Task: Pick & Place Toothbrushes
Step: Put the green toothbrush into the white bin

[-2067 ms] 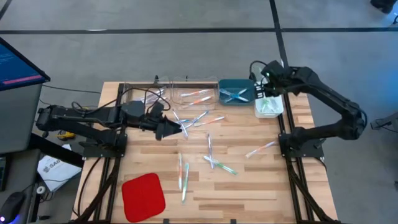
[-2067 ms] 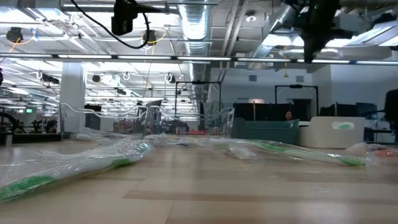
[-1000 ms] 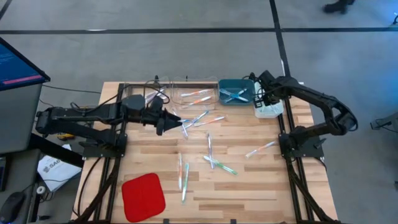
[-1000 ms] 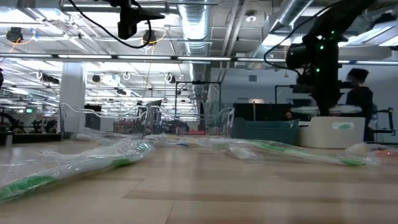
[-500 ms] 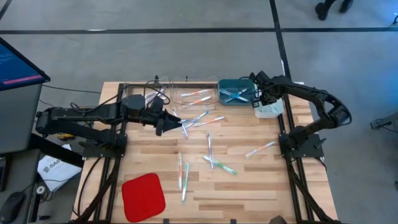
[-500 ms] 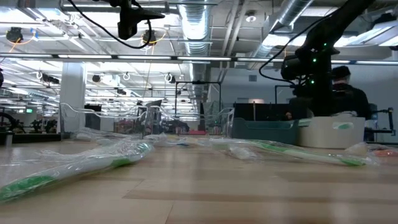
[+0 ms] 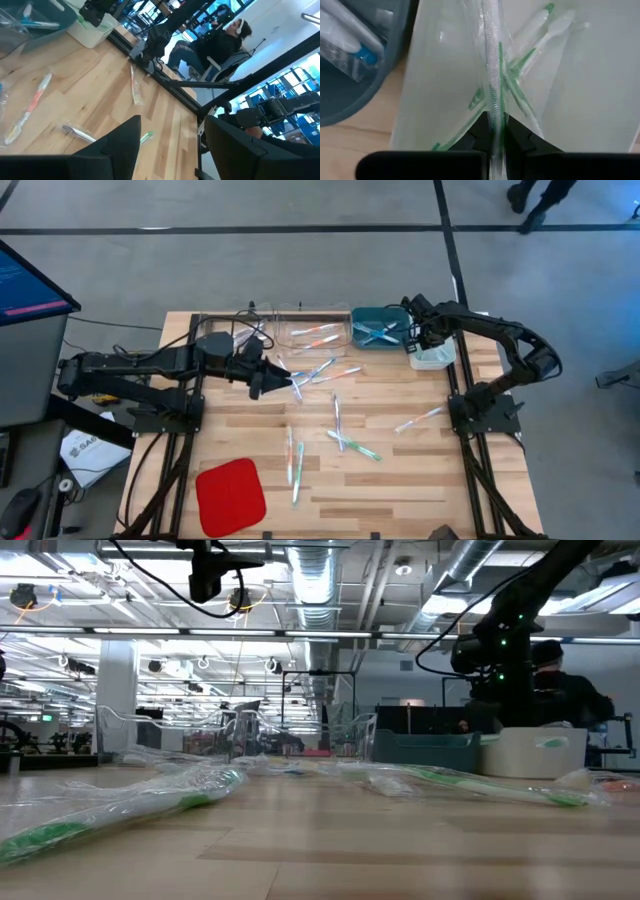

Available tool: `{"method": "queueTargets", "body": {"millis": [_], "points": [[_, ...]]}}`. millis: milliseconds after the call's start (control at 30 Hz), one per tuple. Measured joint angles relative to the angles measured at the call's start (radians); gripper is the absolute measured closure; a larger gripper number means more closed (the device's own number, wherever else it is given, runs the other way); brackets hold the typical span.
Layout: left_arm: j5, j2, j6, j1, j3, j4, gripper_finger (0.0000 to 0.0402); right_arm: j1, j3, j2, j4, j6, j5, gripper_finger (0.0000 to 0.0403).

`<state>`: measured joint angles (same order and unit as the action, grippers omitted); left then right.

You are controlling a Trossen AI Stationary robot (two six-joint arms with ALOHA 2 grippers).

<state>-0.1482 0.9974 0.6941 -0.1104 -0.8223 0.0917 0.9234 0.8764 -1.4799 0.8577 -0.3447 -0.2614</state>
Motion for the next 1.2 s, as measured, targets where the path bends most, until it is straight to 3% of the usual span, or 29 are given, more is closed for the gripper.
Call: {"method": "queueTargets", "body": {"millis": [600,967,1200], "points": [[-0.008,0.000,0.004,0.000,0.000,0.017,0.0188,0.000,0.000,0.000,-0.018,0.002,-0.025,0.0388],[-0.008,0.000,0.022,0.000,0.000,0.026,0.0188,0.000,0.000,0.000,-0.065,-0.082,-0.052,0.0388],[-0.008,0.000,0.025,0.006,0.000,0.030,0.0188,-0.009,0.000,-0.016,-0.030,-0.037,-0.062,0.0388]]}}
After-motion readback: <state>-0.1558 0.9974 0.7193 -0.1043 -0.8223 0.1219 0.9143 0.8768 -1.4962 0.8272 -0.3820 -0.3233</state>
